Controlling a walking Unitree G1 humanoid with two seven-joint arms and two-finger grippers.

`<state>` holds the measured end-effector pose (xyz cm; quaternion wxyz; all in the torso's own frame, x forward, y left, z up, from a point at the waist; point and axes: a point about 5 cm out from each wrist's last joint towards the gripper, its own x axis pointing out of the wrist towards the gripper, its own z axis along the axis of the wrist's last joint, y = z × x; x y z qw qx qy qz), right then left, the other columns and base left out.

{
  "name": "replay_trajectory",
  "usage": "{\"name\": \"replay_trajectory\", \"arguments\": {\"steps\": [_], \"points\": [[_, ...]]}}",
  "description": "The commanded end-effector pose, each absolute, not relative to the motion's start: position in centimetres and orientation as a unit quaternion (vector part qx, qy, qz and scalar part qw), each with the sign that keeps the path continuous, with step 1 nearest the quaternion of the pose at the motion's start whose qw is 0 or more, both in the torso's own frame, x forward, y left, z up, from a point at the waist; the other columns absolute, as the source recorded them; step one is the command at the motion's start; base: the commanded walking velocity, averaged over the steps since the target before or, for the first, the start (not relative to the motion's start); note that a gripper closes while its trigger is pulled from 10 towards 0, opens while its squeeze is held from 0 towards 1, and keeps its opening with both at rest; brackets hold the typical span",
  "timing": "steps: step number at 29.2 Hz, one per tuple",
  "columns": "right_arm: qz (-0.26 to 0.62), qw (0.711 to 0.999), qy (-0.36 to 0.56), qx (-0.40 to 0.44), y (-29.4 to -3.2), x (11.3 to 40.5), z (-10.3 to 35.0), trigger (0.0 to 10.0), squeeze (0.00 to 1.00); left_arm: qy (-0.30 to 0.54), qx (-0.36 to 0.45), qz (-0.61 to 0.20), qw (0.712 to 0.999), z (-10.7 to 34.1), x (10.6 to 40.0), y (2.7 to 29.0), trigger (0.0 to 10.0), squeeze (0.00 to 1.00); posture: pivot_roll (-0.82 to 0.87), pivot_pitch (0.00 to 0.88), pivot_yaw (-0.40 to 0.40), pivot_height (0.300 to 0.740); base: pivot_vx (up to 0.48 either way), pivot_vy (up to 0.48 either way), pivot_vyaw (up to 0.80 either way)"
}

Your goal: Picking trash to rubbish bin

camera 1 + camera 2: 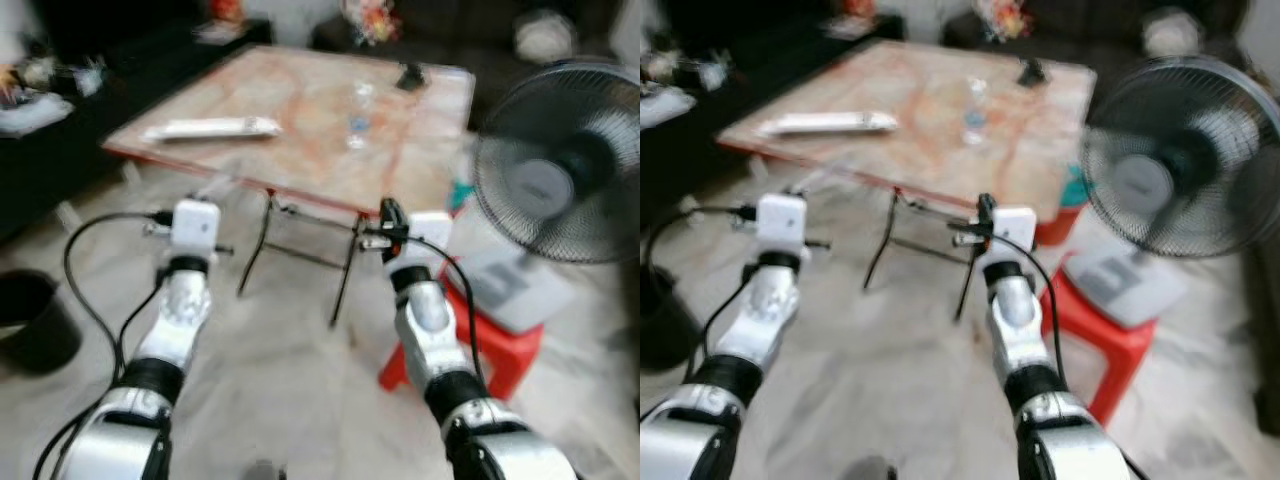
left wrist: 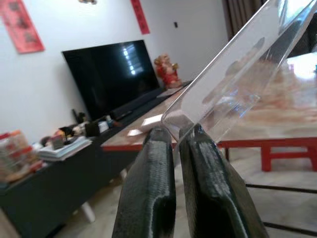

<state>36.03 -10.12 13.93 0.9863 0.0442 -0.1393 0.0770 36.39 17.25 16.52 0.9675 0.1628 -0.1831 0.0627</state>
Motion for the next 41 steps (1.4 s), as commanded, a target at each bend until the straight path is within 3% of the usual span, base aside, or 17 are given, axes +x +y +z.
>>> {"name": "replay_trajectory", "arguments": {"steps": [1, 12, 15, 20, 24, 32, 36, 38, 41], "points": [[0.072, 0.985, -0.15, 0.043, -10.4, 36.3, 14.6, 10.0, 0.0, -0.2, 0.166, 0.054, 0.964, 17.5, 36.7, 16.8, 10.0, 0.0, 0.03, 0.0, -0.007, 0.74, -0.315, 0.0, 0.0], [0.064, 0.992, -0.1, 0.036, -11.1, 35.9, 12.4, 10.0, 0.0, -0.124, 0.148, 0.021, 0.981, 15.3, 36.9, 17.6, 10.0, 0.0, 0.03, 0.0, -0.004, 0.74, -0.111, 0.0, 0.0], [0.055, 0.997, -0.035, 0.036, -11.8, 35.3, 9.7, 10.0, 0.0, -0.042, 0.119, 0.005, 0.992, 12.3, 36.5, 18.5, 10.0, 0.0, 0.04, 0.0, -0.01, 0.74, 0.0, 0.0, 0.0], [0.044, 0.993, 0.094, 0.048, -13.0, 32.8, 4.4, 10.0, 0.0, 0.07, 0.067, 0.016, 0.995, 8.1, 35.0, 20.4, 10.0, 0.0, 0.04, 0.002, -0.016, 0.74, 0.0, 0.0, 0.0], [0.033, 0.975, 0.217, 0.028, -14.0, 29.1, -0.5, 10.0, 0.0, 0.166, 0.1, 0.019, 0.981, 4.8, 33.2, 21.4, 10.0, 0.0, 0.04, 0.007, -0.02, 0.74, 0.0, 0.0, 0.0], [0.01, 0.941, 0.338, 0.028, -15.2, 24.1, -5.1, 10.0, 0.0, 0.262, 0.145, -0.017, 0.954, 1.5, 30.6, 21.8, 10.0, 0.0, 0.05, 0.01, -0.023, 0.74, 0.0, 0.0, 0.0], [0.005, 0.931, 0.362, 0.03, -15.4, 22.7, -6.0, 10.0, 0.0, 0.252, 0.151, 0.014, 0.956, 1.5, 30.4, 22.6, 10.0, 0.0, 0.04, 0.014, -0.023, 0.74, 0.0, 0.0, 0.0], [0.002, 0.928, 0.372, 0.029, -15.5, 22.2, -6.3, 10.0, 0.0, 0.17, 0.224, 0.065, 0.958, 3.9, 31.5, 24.0, 10.0, 0.0, 0.03, 0.017, -0.019, 0.74, 0.0, 0.0, 0.0], [-0.001, 0.929, 0.37, 0.03, -15.6, 22.2, -6.3, 10.0, 0.0, 0.107, 0.234, 0.094, 0.962, 5.9, 32.2, 24.9, 10.0, 0.0, 0.04, 0.018, -0.022, 0.74, 0.0, 0.0, 0.0]]}}
